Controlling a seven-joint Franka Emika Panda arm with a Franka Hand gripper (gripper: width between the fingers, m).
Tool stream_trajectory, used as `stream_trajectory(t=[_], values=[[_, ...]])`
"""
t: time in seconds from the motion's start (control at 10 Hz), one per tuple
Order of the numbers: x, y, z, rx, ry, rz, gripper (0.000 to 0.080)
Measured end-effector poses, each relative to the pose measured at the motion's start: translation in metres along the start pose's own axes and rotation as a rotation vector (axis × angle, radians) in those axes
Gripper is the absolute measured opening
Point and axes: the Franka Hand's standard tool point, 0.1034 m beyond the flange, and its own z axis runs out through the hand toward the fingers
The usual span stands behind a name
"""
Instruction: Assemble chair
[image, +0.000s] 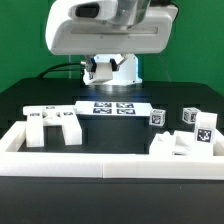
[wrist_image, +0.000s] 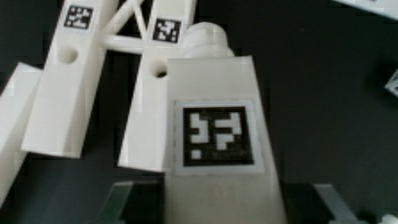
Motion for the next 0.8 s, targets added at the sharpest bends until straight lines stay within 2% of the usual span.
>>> stream_trajectory(t=[0.1,0.2,0.3,0.4,0.5,0.7,0.8], values=[[0.005,0.001,-0.005,-0.005,0.074,0.012,0.0290],[0.007,-0.003,-0.017,0.009,0.113,0.025,0.0290],[0.013,0.001,-0.024,-0.018,0.183,0.003,0.0290],[0.013,0.003,-0.022,-0.051,0.286,-0.016,0.0290],[0.006,0.001,-0.017,-0.042,0.294,-0.010,0.0290],[0.007,-0.001,-0.017,-0.043,0.296,-0.010,0.0290],[0.014,-0.012,-0.019,-0.026,0.298,0.034,0.0290]])
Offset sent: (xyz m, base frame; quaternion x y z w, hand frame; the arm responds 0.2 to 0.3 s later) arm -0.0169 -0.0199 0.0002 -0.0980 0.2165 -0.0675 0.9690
